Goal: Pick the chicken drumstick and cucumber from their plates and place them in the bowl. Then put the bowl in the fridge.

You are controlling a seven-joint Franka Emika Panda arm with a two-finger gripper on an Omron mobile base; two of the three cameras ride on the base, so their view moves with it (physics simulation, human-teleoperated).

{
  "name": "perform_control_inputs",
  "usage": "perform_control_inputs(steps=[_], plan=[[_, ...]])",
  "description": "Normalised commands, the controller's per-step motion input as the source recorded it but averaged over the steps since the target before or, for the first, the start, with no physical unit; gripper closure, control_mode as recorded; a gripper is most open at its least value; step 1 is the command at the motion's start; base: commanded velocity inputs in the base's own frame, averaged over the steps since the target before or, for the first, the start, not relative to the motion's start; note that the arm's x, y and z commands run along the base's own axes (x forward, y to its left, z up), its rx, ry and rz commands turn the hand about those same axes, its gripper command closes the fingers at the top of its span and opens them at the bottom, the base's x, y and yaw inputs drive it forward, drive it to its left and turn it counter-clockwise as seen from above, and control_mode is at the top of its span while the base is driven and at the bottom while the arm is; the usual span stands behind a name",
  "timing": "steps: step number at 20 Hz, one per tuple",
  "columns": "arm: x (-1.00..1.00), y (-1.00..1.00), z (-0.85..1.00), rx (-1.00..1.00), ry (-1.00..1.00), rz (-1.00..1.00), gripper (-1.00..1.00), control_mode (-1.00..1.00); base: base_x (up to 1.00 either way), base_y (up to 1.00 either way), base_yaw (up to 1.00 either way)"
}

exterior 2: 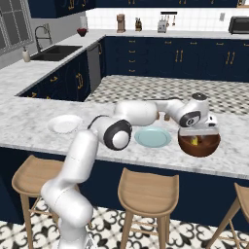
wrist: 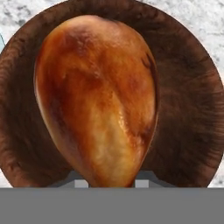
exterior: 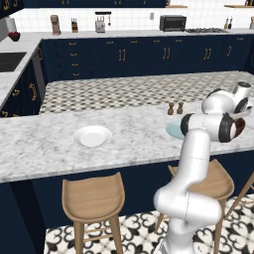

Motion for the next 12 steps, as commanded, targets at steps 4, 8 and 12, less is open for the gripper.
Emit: perform_control_inputs(steps=[4,8,12], plan=[[0.19,-0.04,-0.06,0.0,0.04,0.03,1.0,-1.0,0.0,0.0,0.0],[0.05,0.0,-0.24,0.0,0.07,0.02,1.0,-1.0,0.0,0.0,0.0],[0.03,0.0,-0.28,0.0,0.07,0.03,1.0,-1.0,0.0,0.0,0.0]])
